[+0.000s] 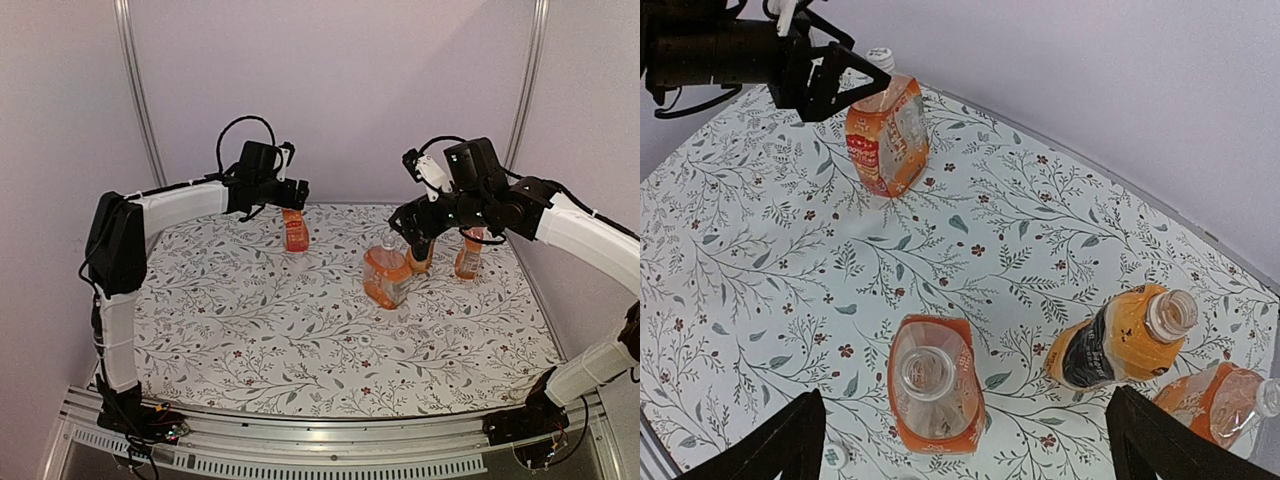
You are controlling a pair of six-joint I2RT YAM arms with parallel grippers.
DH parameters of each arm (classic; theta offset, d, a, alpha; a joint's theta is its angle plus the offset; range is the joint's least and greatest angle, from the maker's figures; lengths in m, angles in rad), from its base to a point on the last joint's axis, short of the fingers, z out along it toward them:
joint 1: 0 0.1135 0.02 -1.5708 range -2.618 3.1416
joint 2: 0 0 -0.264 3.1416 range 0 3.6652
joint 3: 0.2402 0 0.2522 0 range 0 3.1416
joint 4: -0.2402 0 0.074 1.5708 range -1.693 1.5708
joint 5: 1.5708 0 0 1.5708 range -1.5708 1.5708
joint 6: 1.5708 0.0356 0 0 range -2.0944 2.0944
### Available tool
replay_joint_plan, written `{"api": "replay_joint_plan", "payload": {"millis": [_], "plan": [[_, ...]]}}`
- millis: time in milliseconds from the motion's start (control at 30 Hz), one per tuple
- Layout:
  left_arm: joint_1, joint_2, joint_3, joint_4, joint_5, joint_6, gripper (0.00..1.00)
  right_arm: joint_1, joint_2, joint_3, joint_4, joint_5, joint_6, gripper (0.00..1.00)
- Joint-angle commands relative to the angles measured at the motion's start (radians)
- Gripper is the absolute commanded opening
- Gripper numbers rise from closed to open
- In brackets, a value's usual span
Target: Unscrew the bottle caps
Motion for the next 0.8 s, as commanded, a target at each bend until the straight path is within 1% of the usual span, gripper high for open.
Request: {"api": "replay_joint_plan", "payload": {"millis": [0,67,133,167,233,300,367,433,500,600,667,767], "plan": [[-0.022,0.083,0.06,-0.025,-0.131,-0.051,0.99,0.0,-0.018,-0.014,-0.035,0.037,-0.065,0.99],[-0.025,0.113,0.077,-0.026,-0.12,-0.057,0.99,0.001,-0.016,-0.013,-0.038,0.042,-0.072,0.99],[-0.029,0.137,0.088,-0.031,-0.118,-0.076,0.94,0.0,-0.01,-0.013,-0.038,0.046,-0.079,0.99],[-0.03,0.145,0.093,-0.035,-0.118,-0.085,0.91,0.001,-0.007,-0.011,-0.039,0.045,-0.082,0.99],[-0.031,0.158,0.1,-0.04,-0.119,-0.093,0.81,0.0,0.001,-0.01,-0.038,0.044,-0.089,0.99],[-0.033,0.164,0.106,-0.047,-0.123,-0.094,0.65,0.0,0.006,-0.01,-0.039,0.042,-0.093,0.99],[-0.033,0.164,0.11,-0.057,-0.13,-0.096,0.53,0.0,0.005,-0.01,-0.038,0.041,-0.096,0.99],[-0.033,0.157,0.108,-0.07,-0.133,-0.102,0.44,0.0,0.005,-0.01,-0.038,0.041,-0.098,0.99],[-0.036,0.139,0.097,-0.091,-0.118,-0.112,0.37,0.001,0.002,-0.007,-0.039,0.041,-0.099,0.99],[-0.045,0.083,0.056,-0.109,-0.074,-0.114,0.31,0.0,-0.009,-0.002,-0.041,0.027,-0.099,0.99],[-0.053,0.025,0.013,-0.118,-0.039,-0.101,0.29,0.0,-0.023,-0.002,-0.039,-0.009,-0.102,0.99],[-0.068,-0.103,-0.083,-0.117,0.044,-0.026,0.24,0.001,-0.062,-0.007,-0.034,-0.105,-0.126,0.99]]}}
